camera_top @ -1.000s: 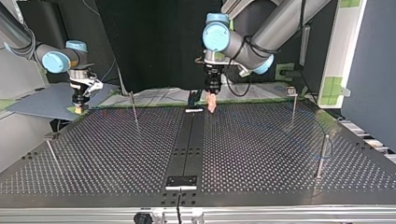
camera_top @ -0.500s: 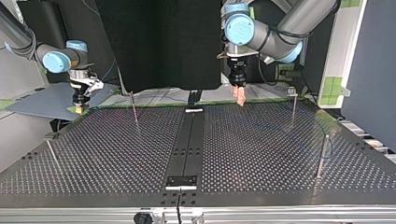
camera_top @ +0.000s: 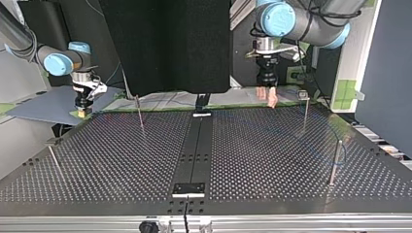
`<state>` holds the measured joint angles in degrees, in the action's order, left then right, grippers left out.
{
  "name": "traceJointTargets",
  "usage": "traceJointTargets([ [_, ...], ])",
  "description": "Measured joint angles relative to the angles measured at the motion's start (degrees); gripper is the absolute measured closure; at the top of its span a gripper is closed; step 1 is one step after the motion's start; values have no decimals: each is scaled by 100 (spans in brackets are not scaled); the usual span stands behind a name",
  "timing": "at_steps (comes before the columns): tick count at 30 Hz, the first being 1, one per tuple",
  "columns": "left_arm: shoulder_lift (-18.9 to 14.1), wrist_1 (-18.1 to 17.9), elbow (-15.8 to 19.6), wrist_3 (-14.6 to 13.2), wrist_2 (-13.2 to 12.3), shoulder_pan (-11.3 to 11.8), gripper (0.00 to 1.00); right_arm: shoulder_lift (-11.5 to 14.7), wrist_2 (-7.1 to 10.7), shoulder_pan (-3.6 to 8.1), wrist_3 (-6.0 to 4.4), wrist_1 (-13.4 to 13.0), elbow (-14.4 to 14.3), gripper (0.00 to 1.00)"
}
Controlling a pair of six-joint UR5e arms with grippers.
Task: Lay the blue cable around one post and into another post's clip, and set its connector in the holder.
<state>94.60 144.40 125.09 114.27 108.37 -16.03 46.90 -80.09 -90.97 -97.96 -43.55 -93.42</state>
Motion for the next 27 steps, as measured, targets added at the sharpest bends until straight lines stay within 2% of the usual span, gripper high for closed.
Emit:
traceJointTargets([
  [3, -172, -170, 172, 172, -172, 172, 3, 0, -5, 2, -5, -5, 0, 100],
  [4, -224, -222, 223, 225, -223, 224, 6, 0, -6, 2, -7, -7, 1, 100],
  [17, -972, -972, 914, 974, -972, 974, 6, -7, -13, 11, -1, -9, 1, 100],
  [21, -990, -1199, 799, 1201, -1199, 1200, 6, -9, -14, 3, 9, -6, 1, 100],
  [25, -806, -1438, 580, 1441, -1425, 1441, 6, -11, -15, -2, 17, -1, -1, 100],
  [27, -681, -1556, 449, 1575, -1457, 1575, 6, -12, -14, -3, 16, -4, -1, 100],
])
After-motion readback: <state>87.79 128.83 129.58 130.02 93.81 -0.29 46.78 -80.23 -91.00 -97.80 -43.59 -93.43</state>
